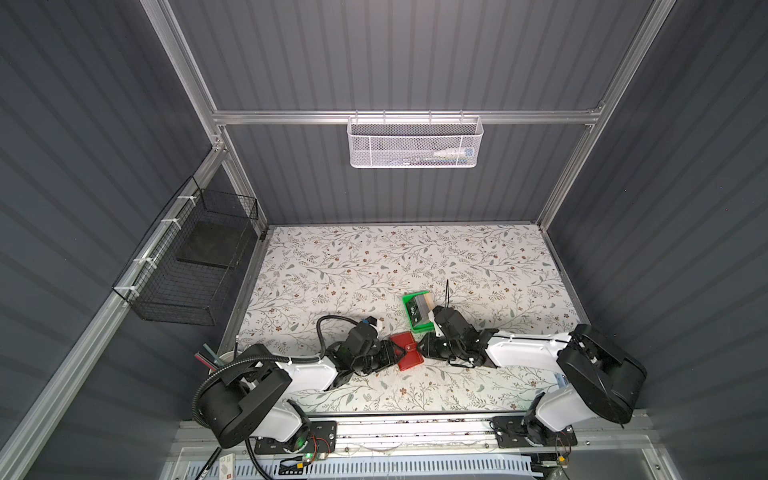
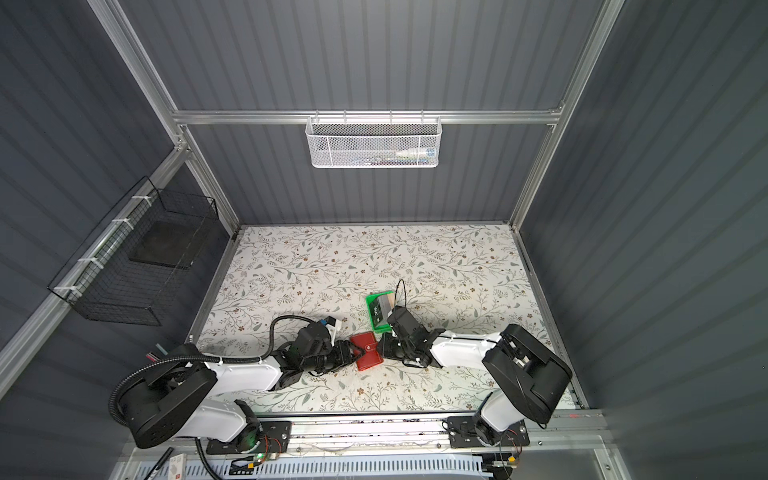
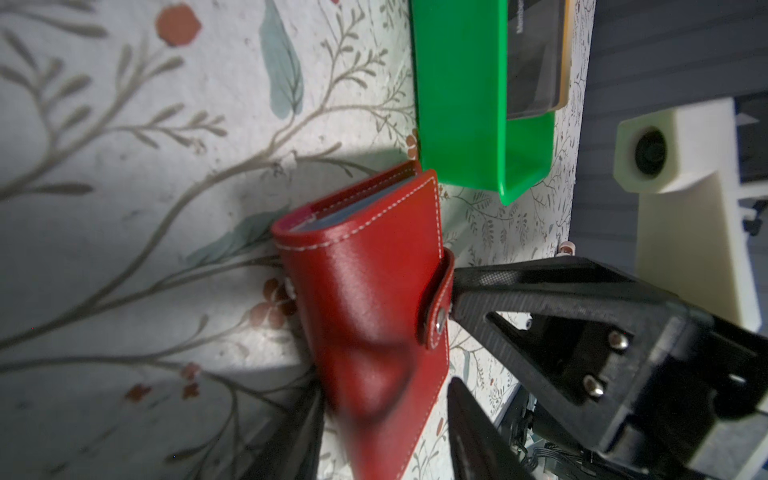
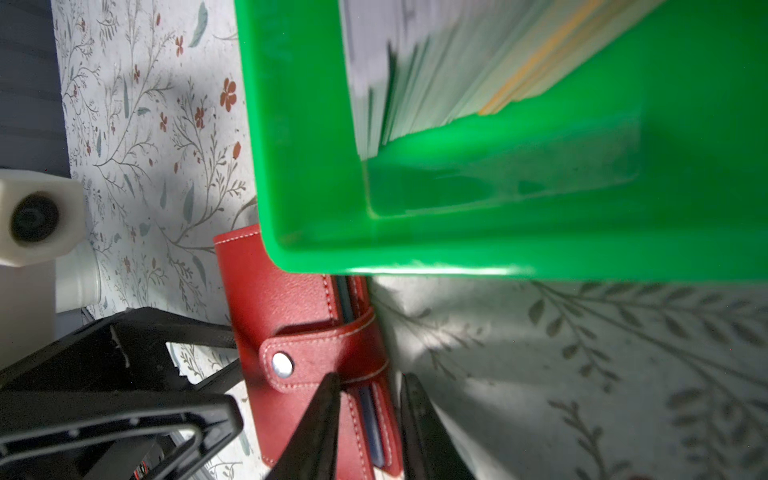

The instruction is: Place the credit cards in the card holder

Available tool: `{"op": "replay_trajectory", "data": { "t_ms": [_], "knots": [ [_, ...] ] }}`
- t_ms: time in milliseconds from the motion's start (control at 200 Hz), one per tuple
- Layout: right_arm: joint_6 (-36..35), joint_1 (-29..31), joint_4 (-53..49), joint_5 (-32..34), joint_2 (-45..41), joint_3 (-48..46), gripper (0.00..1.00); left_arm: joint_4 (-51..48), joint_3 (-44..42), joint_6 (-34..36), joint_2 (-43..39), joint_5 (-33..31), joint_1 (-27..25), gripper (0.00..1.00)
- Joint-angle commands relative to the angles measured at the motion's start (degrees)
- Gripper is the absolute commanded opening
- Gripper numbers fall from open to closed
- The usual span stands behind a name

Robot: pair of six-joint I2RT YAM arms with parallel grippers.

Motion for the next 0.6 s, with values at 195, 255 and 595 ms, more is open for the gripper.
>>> {"op": "replay_trajectory", "data": {
  "t_ms": [195, 255, 595],
  "knots": [
    [-0.73, 0.15, -0.72, -0.46, 1.87, 3.63, 0.34, -2.83, 0.25, -0.12, -1.16, -1.17, -0.41, 0.49],
    [-0.90, 0.12, -0.51, -0.76, 2.29, 4.07, 0.35, -2.94, 0.25, 0.00, -1.21, -1.16, -0.36, 0.49],
    [-2.14, 0.11, -0.98, -1.08, 3.65, 4.96, 0.29, -2.64, 0.45, 0.11, -0.72, -1.07, -0.38, 0.49]
  ]
}}
